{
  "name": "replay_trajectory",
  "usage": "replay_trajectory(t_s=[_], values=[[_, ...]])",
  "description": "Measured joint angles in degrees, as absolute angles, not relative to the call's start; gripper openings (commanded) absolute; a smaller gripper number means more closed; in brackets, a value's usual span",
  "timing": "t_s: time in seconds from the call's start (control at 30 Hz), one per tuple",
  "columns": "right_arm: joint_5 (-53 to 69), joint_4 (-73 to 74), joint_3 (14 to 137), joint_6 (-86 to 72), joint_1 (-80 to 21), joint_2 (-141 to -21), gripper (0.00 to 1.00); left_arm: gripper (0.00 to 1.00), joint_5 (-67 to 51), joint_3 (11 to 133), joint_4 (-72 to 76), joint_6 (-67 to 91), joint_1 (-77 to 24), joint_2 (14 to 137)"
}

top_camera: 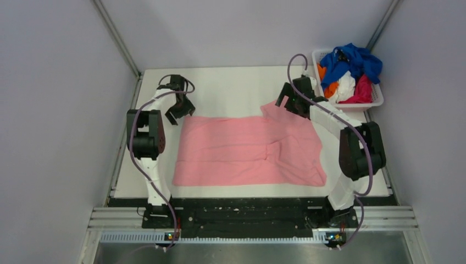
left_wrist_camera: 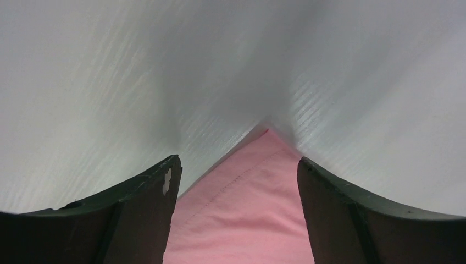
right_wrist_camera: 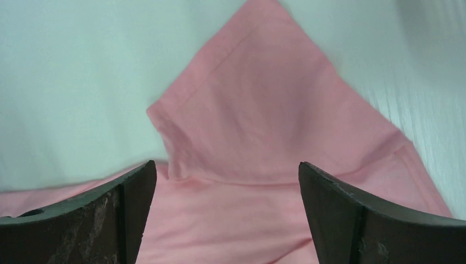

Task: Fold and stack the t-shirts
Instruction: Grab the side of the flattened tshirt furthest away from the robot with both arms

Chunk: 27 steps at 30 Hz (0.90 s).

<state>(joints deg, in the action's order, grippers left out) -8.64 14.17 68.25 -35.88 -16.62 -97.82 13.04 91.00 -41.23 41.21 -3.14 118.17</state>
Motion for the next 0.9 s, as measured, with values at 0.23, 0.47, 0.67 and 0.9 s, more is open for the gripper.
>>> replay_trajectory(t_s=[0.23, 0.47, 0.67, 0.9], values=[[-8.23, 13.87, 81.58, -28.97, -15.42, -109.14, 0.99, 0.73, 12.91, 94.39, -42.89, 40.05, -3.14, 122.26], [-9.61, 13.89, 95.61, -21.52, -15.31, -121.43, 0.99, 0.59, 12.69, 98.67, -43.99, 38.39, -3.14, 125.14], [-9.39, 15.18, 103.57, -18.02, -15.25, -129.54, 0.98, 0.34, 12.45, 100.05, -44.18, 37.28, -3.14, 126.04], [-9.82, 17.43, 113.06, -15.55, -15.25, -136.51, 0.95, 0.00, 10.17, 100.20, -43.94, 35.53, -3.09, 126.15]])
